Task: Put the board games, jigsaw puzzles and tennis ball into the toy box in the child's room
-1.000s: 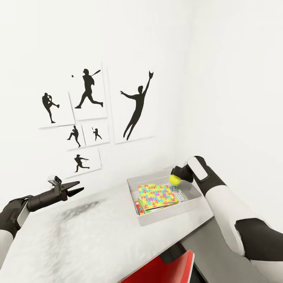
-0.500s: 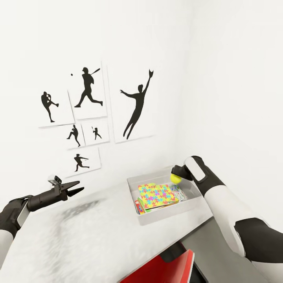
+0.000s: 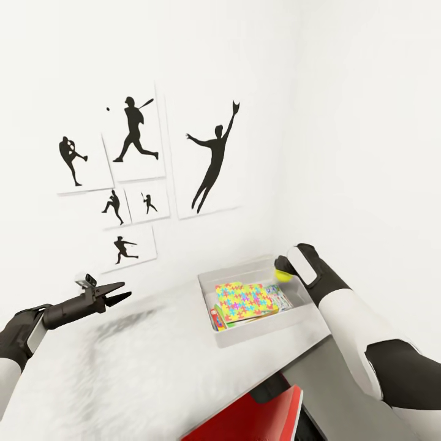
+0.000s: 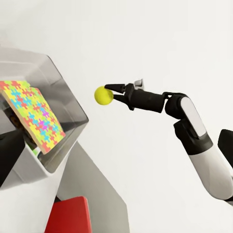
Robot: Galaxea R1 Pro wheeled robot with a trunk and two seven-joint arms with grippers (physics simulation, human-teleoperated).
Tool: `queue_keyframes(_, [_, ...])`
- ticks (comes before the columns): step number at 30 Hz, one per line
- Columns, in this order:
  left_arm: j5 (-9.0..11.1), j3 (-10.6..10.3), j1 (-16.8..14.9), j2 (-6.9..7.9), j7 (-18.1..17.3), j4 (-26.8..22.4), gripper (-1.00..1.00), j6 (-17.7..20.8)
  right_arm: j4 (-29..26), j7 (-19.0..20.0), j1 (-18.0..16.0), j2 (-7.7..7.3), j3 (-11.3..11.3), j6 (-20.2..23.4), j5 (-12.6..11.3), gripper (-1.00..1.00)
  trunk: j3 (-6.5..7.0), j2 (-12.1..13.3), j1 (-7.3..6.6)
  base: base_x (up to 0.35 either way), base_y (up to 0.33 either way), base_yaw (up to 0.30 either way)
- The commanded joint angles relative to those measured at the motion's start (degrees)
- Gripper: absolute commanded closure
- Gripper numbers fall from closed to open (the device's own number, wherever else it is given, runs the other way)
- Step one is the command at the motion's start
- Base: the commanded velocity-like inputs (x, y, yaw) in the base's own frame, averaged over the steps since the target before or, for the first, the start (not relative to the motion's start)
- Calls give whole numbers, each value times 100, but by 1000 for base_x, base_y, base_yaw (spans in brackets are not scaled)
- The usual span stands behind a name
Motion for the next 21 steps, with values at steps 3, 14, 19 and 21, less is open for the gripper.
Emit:
queue_keyframes(3, [-5,1,-4,0,-24,-1,-100,61,-4,-50,-7,-7,54,-11,-8,100,-42,-14,4,0,0,0])
queue_keyframes(14, [-14,-1,-3,0,-24,-1,-100,55,-3,-15,4,-11,67,-24,18,100,-146,-14,4,0,0,0])
queue_keyframes(19, [-14,0,-4,0,-24,-1,-100,48,-1,-14,4,-25,68,-31,28,100,-193,-14,4,0,0,0])
queue_keyframes(21, [-14,-3,-3,0,-24,-1,-100,46,30,-16,4,-50,66,-38,32,100,-212,-14,4,0,0,0])
